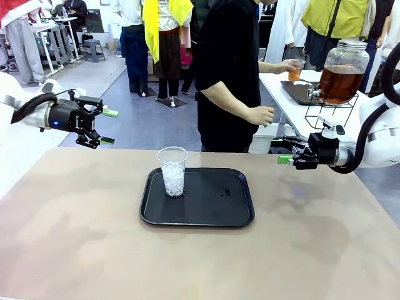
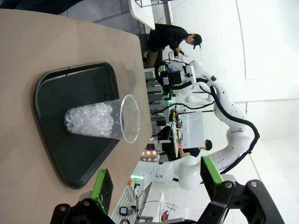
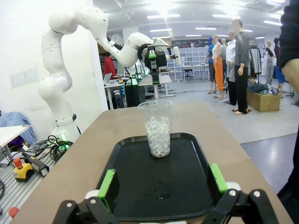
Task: Pour the drink into the iced cup.
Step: Pick up the iced cup indicated by the human and present it to them.
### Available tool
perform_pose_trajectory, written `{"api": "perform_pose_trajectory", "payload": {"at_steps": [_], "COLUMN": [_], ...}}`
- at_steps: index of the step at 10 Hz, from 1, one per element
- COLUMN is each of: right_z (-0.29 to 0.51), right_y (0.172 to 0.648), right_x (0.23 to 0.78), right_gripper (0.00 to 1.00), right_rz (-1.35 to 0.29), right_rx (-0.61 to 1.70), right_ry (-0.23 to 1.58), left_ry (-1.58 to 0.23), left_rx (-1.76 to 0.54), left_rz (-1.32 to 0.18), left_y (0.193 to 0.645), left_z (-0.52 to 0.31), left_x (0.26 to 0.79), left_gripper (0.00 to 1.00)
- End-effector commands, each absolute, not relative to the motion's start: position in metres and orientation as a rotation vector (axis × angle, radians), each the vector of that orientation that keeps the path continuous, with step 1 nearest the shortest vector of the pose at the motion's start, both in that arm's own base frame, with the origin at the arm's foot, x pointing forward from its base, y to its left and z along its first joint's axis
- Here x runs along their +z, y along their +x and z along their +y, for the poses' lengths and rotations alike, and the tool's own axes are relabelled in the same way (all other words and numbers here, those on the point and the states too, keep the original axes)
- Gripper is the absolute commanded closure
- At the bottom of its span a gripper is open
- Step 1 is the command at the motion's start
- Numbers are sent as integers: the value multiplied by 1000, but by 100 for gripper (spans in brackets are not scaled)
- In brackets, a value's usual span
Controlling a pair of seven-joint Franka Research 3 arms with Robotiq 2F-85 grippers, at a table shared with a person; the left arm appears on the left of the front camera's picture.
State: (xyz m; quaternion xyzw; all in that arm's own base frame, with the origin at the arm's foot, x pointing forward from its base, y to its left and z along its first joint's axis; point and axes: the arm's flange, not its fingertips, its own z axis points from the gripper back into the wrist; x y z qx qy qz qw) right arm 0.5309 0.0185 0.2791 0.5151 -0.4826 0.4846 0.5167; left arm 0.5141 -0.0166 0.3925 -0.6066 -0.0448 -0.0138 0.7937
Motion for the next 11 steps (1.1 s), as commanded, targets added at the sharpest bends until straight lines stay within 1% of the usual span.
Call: {"api": "perform_pose_trajectory", "payload": {"at_steps": [1, 11], "right_z": [18, 18], "right_y": [531, 531], "right_x": [282, 282], "right_gripper": [0, 0], "right_rz": [-1165, -1165], "right_rx": [1167, 1167], "right_ry": [1239, 1239], "left_ry": [-1304, -1304], "left_rx": [-31, -31], "left_rz": [-99, -99], "left_y": [514, 514], "left_z": [-16, -16], "left_x": [394, 394], "left_gripper": [0, 0]}}
